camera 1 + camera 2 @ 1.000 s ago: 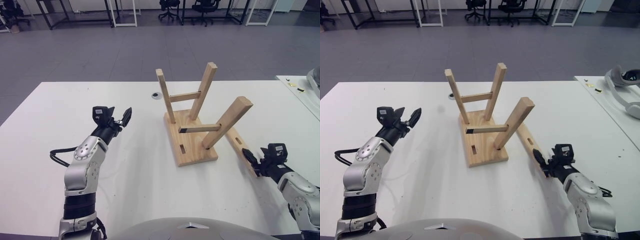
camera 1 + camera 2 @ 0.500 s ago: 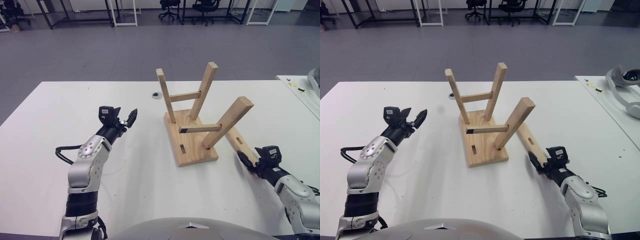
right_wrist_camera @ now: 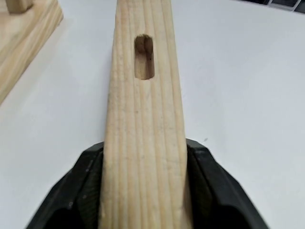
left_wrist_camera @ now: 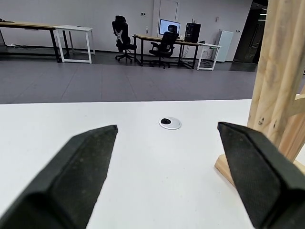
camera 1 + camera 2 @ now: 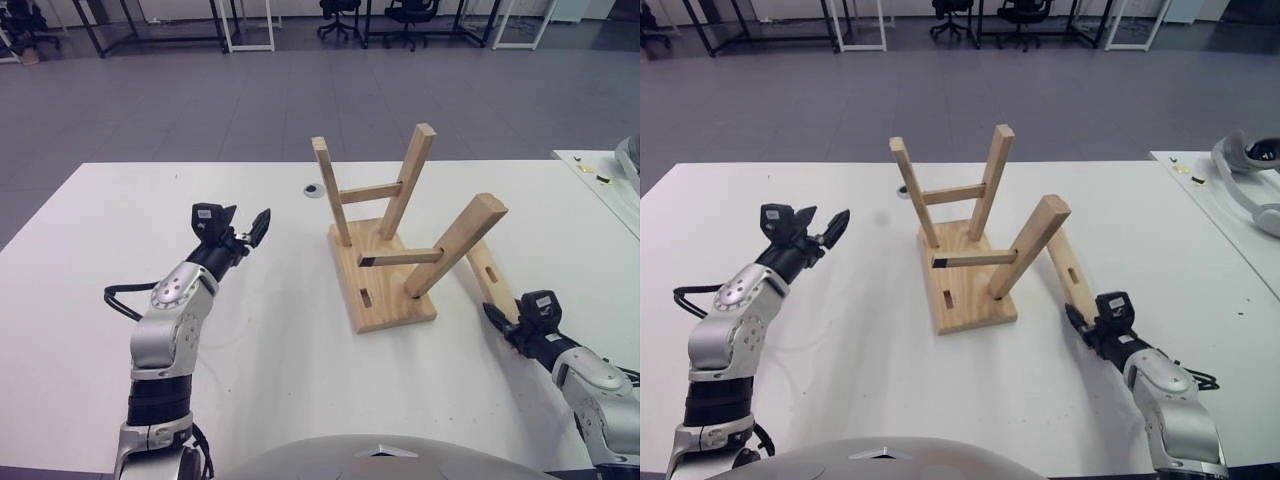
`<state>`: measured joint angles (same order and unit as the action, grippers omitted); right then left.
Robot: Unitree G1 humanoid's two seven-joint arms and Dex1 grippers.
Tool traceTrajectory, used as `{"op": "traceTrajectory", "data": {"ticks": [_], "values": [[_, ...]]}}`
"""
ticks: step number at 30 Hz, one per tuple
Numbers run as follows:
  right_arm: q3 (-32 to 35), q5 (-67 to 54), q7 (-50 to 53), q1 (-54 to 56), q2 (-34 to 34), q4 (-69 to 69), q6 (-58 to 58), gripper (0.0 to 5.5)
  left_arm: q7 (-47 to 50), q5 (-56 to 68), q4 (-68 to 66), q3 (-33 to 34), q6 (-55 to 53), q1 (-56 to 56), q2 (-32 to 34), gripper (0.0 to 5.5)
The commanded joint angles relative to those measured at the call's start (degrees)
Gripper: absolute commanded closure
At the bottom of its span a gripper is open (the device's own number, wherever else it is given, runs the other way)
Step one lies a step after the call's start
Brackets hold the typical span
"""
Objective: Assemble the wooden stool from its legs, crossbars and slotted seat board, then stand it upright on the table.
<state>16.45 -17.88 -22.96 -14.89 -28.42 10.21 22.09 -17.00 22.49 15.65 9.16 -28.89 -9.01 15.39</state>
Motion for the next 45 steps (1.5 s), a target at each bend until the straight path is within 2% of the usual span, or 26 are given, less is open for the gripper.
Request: {"op": "traceTrajectory", "data": {"ticks": [1, 4, 8, 11, 15, 20, 23, 26, 30, 33, 34, 39, 45], "values": [[5.8, -7.8, 2.5, 11.6, 0.0, 9.5, 1.6, 3.44, -0.4, 9.3, 8.9, 2.4, -8.1, -9.2, 2.3, 1.62], [5.6, -12.6, 3.5, 21.3, -1.5, 17.2, 3.8, 3.44, 3.3, 26.6, 7.9, 6.0, -14.0, -23.5, -3.5, 1.62], [-1.5, -12.7, 1.6, 31.9, -4.6, 22.4, 6.6, 3.44, 8.8, 38.1, -7.3, 7.3, -17.2, -37.7, -12.6, 1.62], [-7.6, -10.7, -3.1, 38.4, -8.9, 24.3, 7.2, 3.44, 9.5, 43.0, -10.4, 5.7, -20.0, -42.9, -15.0, 1.62], [-11.5, -8.1, -5.6, 40.8, -10.5, 24.3, 6.6, 3.44, 10.0, 46.0, -9.6, 5.7, -21.3, -43.4, -14.6, 1.62], [-12.2, -6.3, -6.7, 40.7, -10.5, 23.1, 5.3, 3.44, 9.3, 47.7, -7.4, 5.7, -22.0, -42.5, -12.4, 2.68], [-10.9, -7.5, -6.5, 41.4, -9.8, 21.9, 5.5, 3.44, 7.9, 49.5, -5.8, 5.2, -22.9, -41.2, -11.2, 3.12], [-9.2, -9.2, -6.3, 42.3, -9.0, 21.1, 5.7, 3.44, 7.6, 48.8, -5.2, 4.4, -22.7, -40.7, -10.3, 3.14], [-9.1, -9.7, -7.0, 42.7, -9.2, 20.7, 5.1, 3.44, 8.6, 48.4, -5.9, 4.0, -21.3, -40.4, -10.6, 2.62], [-10.3, -7.7, -8.5, 42.1, -10.4, 20.5, 3.8, 3.44, 10.1, 49.2, -5.3, 3.7, -20.9, -40.6, -11.2, 1.93], [-10.6, -6.8, -9.0, 41.9, -10.7, 20.2, 3.3, 3.44, 10.3, 49.7, -5.0, 3.8, -20.8, -40.9, -11.2, 1.91], [-11.1, -3.9, -11.1, 41.3, -11.7, 19.0, 1.7, 3.44, 10.3, 51.3, -4.4, 4.7, -19.5, -41.6, -10.8, 1.91], [-12.1, -2.2, -13.5, 40.5, -11.9, 18.7, 0.3, 3.44, 7.7, 51.7, -6.3, 5.9, -16.2, -41.0, -10.6, 2.93]]}}
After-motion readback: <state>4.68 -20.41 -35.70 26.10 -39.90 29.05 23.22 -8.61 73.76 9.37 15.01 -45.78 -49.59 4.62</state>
